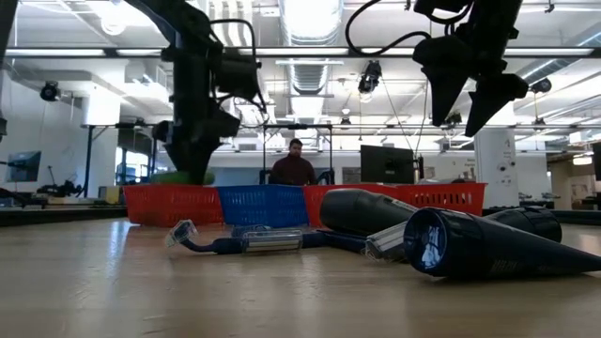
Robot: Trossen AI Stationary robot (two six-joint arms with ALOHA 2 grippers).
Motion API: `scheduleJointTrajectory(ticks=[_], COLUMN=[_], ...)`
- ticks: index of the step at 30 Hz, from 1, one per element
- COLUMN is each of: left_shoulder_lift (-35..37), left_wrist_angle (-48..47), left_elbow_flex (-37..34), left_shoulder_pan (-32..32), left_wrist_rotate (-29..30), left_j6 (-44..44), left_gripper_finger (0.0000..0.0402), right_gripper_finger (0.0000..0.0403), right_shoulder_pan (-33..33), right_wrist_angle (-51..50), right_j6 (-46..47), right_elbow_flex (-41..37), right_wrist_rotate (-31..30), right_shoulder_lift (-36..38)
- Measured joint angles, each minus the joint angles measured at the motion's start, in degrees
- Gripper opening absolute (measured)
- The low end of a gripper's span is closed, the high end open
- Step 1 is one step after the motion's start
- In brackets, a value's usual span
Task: Pick & Place Travel size toiletries
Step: Put the green shampoo into the left red bin, then put the blue razor into the blue bin
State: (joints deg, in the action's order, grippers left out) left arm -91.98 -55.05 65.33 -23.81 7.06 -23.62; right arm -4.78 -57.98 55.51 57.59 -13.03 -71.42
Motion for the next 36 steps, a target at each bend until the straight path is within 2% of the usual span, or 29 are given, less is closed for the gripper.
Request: scheduleJointTrajectory(ticks=[9,16,24,29,36], left_shoulder_lift=[1.26,7.05,15.37,15.39,10.81], left_wrist_angle=[-0.52,-1.76,6.79,6.82,9.93], left_elbow_flex=[-1.42,2.3,2.9,2.79,1.45], left_shoulder_pan=[-0.13,2.65,15.29,24.06,32.9], left_wrist_rotate=[1.49,1.34,3.12,7.31,9.5], left_j6=[0.04,1.9,2.02,-5.74,-12.71], left_gripper_finger=[0.0228,0.0235,0.0236,0.0236,0.0234], right_gripper_finger=[0.0363,0.0363,0.0363,0.0363,0.0363], right_shoulder_pan=[-0.04,-0.04,0.0,0.02,1.74], right_wrist_angle=[0.07,0.03,0.07,0.07,0.09], right_j6=[0.01,-0.2,-0.47,-1.32,-4.2], right_elbow_flex=[-0.14,-0.34,-0.41,-0.41,-0.41], right_wrist_rotate=[-0.52,-0.62,-0.46,1.62,7.14], right_shoulder_lift=[0.0,0.02,0.02,0.02,0.12])
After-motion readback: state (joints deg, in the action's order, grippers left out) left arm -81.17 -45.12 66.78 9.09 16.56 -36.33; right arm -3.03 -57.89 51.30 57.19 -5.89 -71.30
